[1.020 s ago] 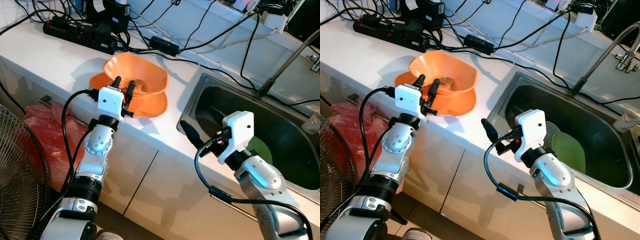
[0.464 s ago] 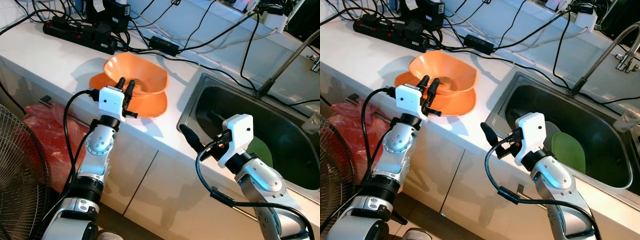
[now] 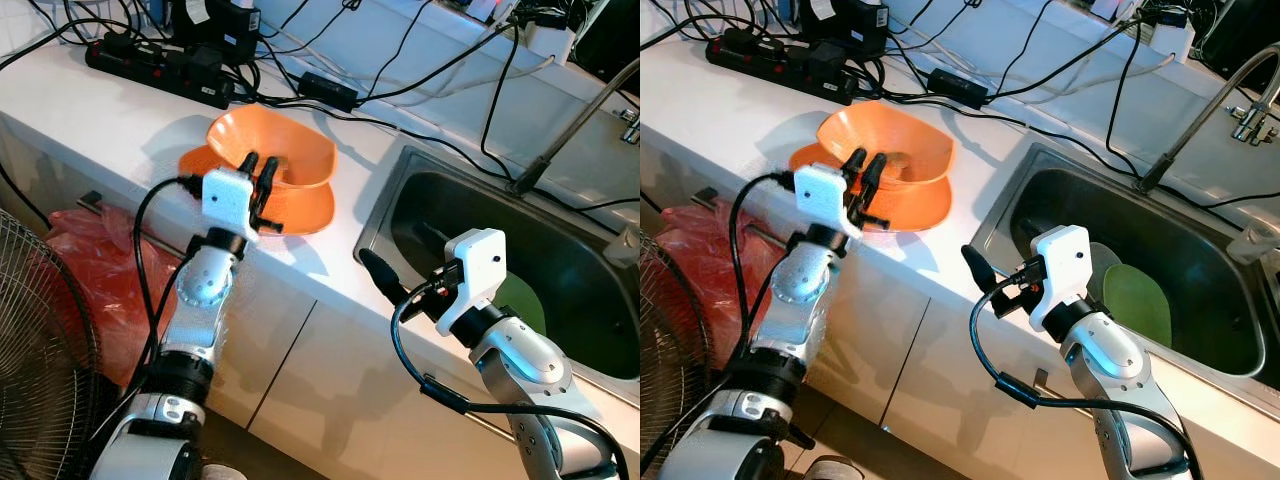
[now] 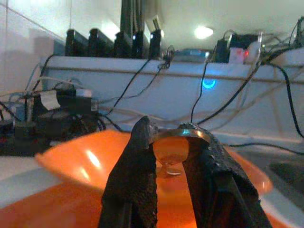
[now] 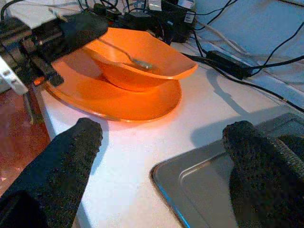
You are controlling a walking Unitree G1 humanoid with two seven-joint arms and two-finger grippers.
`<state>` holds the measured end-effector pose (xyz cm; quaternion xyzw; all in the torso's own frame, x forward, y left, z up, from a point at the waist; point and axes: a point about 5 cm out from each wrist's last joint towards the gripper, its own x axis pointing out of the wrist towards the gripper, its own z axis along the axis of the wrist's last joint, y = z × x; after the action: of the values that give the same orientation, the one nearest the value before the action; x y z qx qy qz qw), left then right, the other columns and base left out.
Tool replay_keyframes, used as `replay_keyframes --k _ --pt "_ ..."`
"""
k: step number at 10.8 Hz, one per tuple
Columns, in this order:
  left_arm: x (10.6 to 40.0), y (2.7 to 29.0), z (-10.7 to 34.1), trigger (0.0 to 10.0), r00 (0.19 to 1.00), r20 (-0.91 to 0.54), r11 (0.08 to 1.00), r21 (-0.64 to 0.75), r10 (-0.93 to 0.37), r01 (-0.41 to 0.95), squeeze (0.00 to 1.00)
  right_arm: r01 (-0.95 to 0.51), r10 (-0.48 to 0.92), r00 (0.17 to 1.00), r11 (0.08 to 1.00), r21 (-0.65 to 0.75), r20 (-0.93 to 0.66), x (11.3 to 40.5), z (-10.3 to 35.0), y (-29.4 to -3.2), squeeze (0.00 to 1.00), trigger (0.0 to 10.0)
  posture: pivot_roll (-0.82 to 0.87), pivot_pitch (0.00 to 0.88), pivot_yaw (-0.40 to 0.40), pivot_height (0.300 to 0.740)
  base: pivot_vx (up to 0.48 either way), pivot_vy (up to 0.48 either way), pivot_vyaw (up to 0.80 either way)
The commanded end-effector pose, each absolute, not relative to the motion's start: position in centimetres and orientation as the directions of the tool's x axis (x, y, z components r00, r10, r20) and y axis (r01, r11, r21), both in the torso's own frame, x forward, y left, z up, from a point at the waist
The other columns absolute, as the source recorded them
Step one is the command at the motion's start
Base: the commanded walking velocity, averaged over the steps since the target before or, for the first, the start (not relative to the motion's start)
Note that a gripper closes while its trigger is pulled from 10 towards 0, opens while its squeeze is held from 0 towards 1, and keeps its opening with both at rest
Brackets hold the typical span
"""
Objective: Kitchen organization
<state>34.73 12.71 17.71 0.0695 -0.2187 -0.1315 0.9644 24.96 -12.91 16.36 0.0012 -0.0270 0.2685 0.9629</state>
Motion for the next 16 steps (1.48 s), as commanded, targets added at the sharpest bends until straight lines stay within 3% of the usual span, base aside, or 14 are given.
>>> replay_keyframes --k 1,6,8,12,15,16 --pt "34.9 11.3 19.2 0.0 0.837 0.447 0.948 0.194 -0.316 0.254 0.0 -0.494 0.494 0.867 0.869 -0.027 0.055 24.9 16.6 -13.6 0.0 10.0 0.31 0.0 -0.279 0.74 0.0 0.0 0.0" --pt "34.8 8.0 21.9 0.0 0.773 0.516 0.926 0.132 -0.369 0.354 0.0 -0.467 0.47 0.88 0.882 -0.054 0.064 25.1 17.0 -13.9 0.0 10.0 0.29 0.0 -0.266 0.74 0.0 0.0 0.0" --pt "35.0 6.0 21.7 0.0 0.757 0.487 0.892 0.12 -0.436 0.436 0.0 -0.369 0.374 0.923 0.927 -0.068 0.088 25.1 17.4 -15.3 0.0 10.0 0.25 0.0 -0.228 0.74 0.0 0.0 0.0" --pt "35.0 2.0 21.6 0.0 0.693 0.444 0.792 0.067 -0.568 0.606 0.0 -0.081 0.089 0.99 0.994 -0.074 0.11 24.0 17.2 -18.3 0.0 10.0 0.17 0.0 -0.148 0.74 0.0 0.0 0.0" --pt "34.5 -1.6 22.1 0.0 0.634 0.436 0.687 -0.046 -0.639 0.725 0.0 0.285 -0.298 0.943 0.953 0.103 0.148 22.9 17.1 -22.3 0.0 10.0 0.13 0.0 -0.117 0.74 0.0 0.0 0.0" --pt "34.3 -2.2 21.9 0.0 0.621 0.424 0.656 -0.079 -0.659 0.751 0.0 0.328 -0.346 0.929 0.934 0.14 0.129 22.7 16.7 -22.9 0.0 10.0 0.12 0.0 -0.113 0.74 0.0 0.0 0.0"
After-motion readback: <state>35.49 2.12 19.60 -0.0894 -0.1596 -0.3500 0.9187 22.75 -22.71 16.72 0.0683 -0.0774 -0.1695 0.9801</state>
